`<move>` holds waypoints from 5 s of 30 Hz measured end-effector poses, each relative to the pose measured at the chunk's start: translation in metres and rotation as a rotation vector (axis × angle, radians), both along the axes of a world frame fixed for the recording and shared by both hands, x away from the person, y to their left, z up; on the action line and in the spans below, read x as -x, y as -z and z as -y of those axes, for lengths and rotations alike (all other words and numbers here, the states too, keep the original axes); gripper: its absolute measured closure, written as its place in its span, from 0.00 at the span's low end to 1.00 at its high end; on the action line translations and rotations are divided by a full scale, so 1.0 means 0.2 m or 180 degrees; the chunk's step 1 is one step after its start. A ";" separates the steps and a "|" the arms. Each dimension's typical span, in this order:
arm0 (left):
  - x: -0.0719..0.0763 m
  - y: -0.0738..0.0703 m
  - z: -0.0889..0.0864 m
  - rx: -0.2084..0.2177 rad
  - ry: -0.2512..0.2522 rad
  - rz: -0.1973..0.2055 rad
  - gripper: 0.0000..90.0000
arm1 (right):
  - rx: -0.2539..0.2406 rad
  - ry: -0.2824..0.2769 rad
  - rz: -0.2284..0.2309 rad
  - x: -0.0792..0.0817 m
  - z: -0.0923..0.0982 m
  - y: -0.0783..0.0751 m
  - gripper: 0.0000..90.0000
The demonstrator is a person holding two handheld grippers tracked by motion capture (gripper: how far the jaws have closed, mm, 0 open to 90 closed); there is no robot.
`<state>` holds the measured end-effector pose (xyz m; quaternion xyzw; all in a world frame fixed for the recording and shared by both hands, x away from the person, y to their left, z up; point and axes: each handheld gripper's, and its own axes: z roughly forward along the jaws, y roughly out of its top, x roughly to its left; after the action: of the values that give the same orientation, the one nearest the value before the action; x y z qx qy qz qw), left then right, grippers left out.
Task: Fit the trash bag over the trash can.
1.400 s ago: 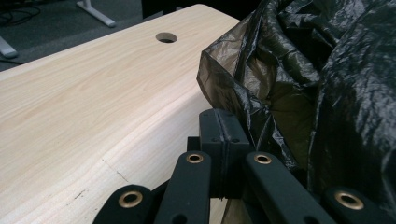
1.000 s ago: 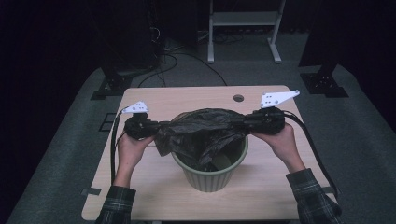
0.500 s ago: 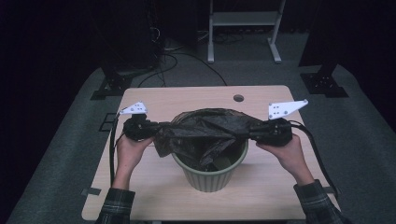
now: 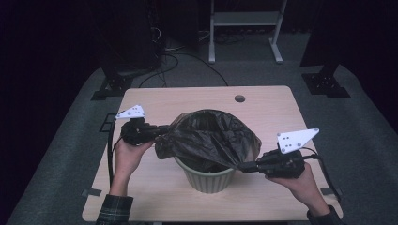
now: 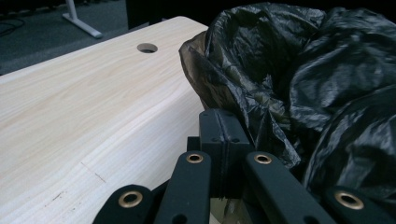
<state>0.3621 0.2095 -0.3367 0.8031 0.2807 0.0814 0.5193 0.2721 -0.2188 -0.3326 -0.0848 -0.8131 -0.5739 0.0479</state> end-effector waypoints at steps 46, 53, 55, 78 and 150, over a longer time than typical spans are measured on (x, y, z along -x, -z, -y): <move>-0.04 0.31 -0.07 -0.0064 -0.0214 -0.0378 0.80 | 0.1139 0.0385 -0.0463 -0.10 -0.07 0.62 0.78; 0.05 0.14 -0.17 0.0059 -0.0257 -0.0204 0.57 | 0.0829 0.0405 -0.0424 -0.08 0.05 0.45 0.57; 0.09 0.10 -0.18 0.0062 -0.0220 -0.0154 0.53 | 0.0726 0.0463 -0.0398 -0.07 0.09 0.40 0.56; 0.37 0.08 0.01 0.0041 0.0736 -0.0050 0.45 | 0.0306 0.0840 -0.0165 -0.14 0.24 0.13 0.45; 0.32 0.73 -0.21 -0.1111 0.0042 -0.0084 0.00 | 0.1936 0.0309 0.0271 -0.42 -0.41 -0.11 0.11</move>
<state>0.2982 0.2512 -0.4833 0.8838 0.2639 0.1149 0.3688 0.3556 -0.1366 -0.3099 -0.1098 -0.9438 -0.3090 -0.0411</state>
